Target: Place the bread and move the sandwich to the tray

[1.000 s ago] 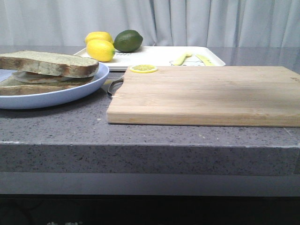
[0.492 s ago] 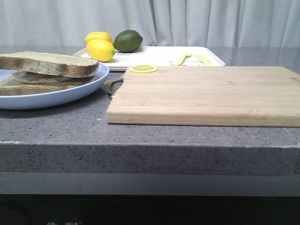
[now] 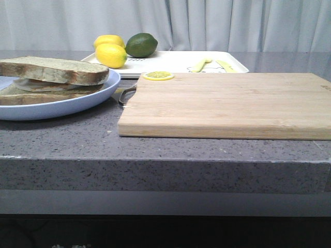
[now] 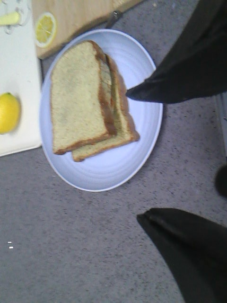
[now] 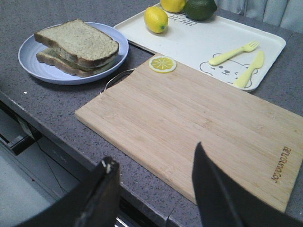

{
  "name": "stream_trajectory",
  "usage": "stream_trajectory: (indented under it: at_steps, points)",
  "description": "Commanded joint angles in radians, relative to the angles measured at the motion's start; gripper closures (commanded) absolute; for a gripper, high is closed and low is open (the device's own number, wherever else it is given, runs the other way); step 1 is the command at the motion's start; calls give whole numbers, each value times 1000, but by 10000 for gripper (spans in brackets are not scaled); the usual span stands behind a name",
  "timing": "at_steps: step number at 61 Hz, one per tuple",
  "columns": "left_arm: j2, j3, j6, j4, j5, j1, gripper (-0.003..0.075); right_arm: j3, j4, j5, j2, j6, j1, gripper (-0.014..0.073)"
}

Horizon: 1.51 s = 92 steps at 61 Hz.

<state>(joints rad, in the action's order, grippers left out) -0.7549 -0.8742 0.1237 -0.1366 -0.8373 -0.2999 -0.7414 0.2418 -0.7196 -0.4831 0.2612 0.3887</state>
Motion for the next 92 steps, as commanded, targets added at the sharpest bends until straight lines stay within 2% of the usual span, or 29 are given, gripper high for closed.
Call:
stream_trajectory:
  at_steps: [1,15,18,27,34,42,63,69,79,88,92]
  points:
    - [-106,-96,9,-17,-49,19,248,-26,5,71,-6,1,-5,211]
    - [-398,-249,-35,25,-125,163,248,-26,5,72,-6,1,-5,211]
    - [-448,-272,-84,94,-126,208,248,-26,5,72,-6,1,-5,211]
    - [-580,-315,-305,434,-124,354,248,-26,5,72,-6,1,-5,211]
    - [-643,-321,-411,615,-122,412,248,-26,5,72,-6,1,-5,211]
    - [-709,-321,-452,714,-121,441,248,-26,5,72,-6,1,-5,211]
    - [-835,-321,-454,790,-83,444,255,-26,5,72,-6,1,-5,211]
    - [-852,-321,-454,792,-83,444,322,-26,5,72,-6,1,-5,211]
    - [-859,-321,-454,799,-83,444,545,-26,5,72,-6,1,-5,211]
    - [-859,-321,-454,809,-86,444,713,-26,5,72,-6,1,-5,211]
    - [-857,-321,-454,822,-92,444,741,-26,5,72,-6,1,-5,211]
